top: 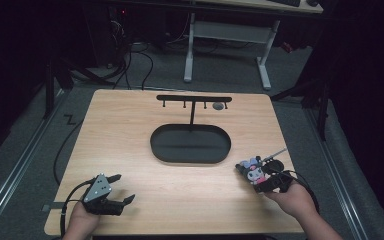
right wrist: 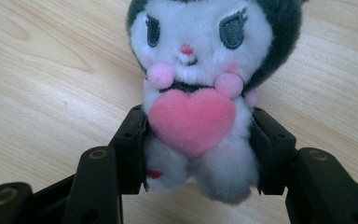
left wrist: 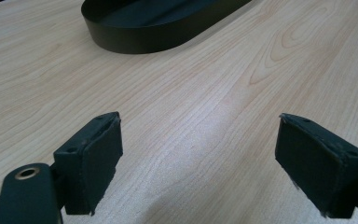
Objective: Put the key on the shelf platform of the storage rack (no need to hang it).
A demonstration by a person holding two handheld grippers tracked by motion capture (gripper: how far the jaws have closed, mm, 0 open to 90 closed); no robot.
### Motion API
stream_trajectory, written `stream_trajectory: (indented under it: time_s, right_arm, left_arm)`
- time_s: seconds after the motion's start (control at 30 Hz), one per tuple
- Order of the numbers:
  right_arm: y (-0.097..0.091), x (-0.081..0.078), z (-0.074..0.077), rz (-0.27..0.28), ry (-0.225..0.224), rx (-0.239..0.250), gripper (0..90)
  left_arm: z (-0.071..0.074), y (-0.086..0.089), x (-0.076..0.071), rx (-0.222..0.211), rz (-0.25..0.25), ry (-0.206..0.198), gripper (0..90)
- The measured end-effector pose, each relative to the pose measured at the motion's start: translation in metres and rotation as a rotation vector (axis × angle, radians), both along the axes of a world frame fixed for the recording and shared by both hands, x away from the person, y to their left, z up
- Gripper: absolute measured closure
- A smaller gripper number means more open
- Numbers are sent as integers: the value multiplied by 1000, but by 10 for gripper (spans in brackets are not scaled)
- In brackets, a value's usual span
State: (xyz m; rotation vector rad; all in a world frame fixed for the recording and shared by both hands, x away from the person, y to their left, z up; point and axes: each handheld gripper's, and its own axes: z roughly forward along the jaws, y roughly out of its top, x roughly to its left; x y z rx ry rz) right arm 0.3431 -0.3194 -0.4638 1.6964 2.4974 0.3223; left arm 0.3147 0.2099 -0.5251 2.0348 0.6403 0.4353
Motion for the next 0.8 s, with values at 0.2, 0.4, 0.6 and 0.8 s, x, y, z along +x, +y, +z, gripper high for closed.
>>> stream_trajectory:
  time_s: [0.2,0.4,0.6,0.8]
  right_arm:
    - [5,0,9,19,-14,-5,477]
    - [9,-2,18,23,-33,10,478]
    - [13,0,25,24,-48,20,477]
    - [18,7,33,31,-57,33,477]
  left_arm:
    - [0,0,0,-5,3,-1,155]
    - [2,0,0,-17,21,-4,151]
    - [4,0,1,-33,34,-8,154]
    - [8,0,4,-43,52,-35,162]
